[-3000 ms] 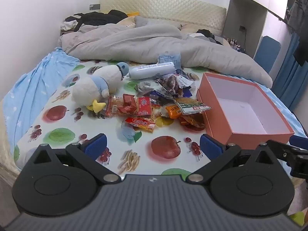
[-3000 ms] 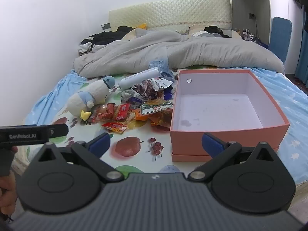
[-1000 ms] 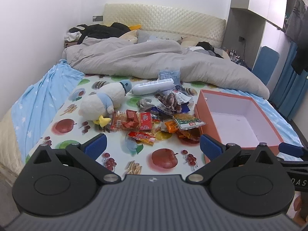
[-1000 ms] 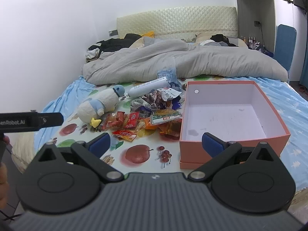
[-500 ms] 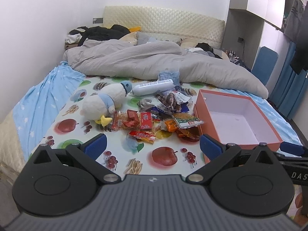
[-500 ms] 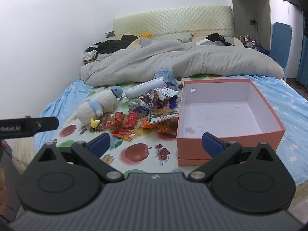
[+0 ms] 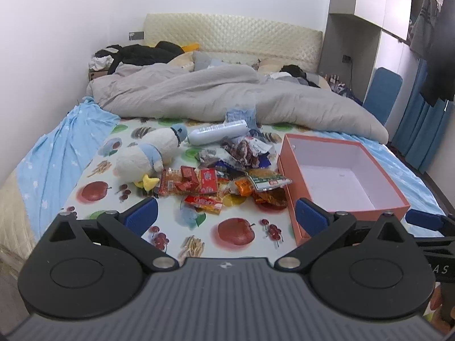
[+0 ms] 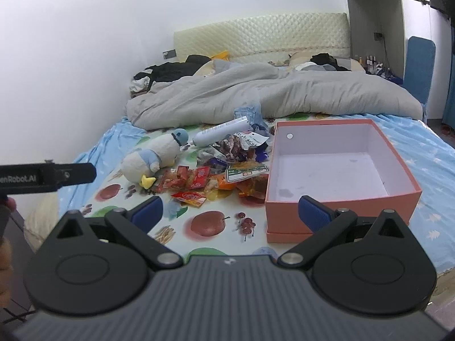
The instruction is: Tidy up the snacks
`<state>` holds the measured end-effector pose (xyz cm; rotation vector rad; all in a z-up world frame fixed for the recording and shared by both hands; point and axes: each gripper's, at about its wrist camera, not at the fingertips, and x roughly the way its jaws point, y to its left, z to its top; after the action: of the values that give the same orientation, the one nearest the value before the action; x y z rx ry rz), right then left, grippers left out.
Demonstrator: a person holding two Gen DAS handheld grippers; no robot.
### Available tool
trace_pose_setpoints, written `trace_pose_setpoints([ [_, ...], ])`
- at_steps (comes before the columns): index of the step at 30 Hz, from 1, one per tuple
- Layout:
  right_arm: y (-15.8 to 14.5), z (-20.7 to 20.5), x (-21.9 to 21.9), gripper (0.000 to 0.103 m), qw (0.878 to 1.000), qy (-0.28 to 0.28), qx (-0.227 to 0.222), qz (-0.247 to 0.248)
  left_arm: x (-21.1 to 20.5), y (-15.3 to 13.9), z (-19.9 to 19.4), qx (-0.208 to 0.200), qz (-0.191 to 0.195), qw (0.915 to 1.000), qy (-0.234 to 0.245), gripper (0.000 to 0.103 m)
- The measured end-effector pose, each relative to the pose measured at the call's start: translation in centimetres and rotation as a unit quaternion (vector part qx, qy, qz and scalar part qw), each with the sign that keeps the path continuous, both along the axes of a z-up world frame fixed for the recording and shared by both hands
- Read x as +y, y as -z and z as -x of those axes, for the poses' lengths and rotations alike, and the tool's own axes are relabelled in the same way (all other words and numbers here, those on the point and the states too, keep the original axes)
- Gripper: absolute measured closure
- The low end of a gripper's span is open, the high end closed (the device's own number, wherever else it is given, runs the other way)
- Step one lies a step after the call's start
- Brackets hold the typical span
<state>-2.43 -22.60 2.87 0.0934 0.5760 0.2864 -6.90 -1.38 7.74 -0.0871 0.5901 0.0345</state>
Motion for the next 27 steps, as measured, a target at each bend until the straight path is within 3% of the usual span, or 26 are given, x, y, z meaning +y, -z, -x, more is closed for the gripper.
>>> trace_pose_setpoints([
  [6, 0.9, -0.8, 0.7, 0.0, 1.0, -0.013, 0.011, 0.006, 0.5, 0.6, -0.7, 0.014, -0.007, 0.9998, -0.013, 0.0],
  [13, 2.4, -2.0, 1.1, 0.0, 0.999, -0.03, 0.012, 0.003, 1.1, 3.4, -3.1, 0.056, 0.004, 0.9983, -0.014, 0.0],
  [19, 4.4, -3.6, 2.2, 0.008, 0.998, -0.057, 0.031, 0.015, 1.9, 6.4, -6.2, 0.092, 0.007, 0.9956, -0.015, 0.0],
  [21, 5.3, -4.1, 2.4, 0.025, 0.997, -0.057, 0.042, 0.023, 2.3, 7.6, -7.4, 0.105, 0.01, 0.9943, -0.016, 0.0],
  [27, 6.9, -5.2, 4.0, 0.026, 0.996, -0.057, 0.038, 0.065, 3.4, 10.8, -12.0, 0.131, -0.015, 0.9913, -0.002, 0.0],
])
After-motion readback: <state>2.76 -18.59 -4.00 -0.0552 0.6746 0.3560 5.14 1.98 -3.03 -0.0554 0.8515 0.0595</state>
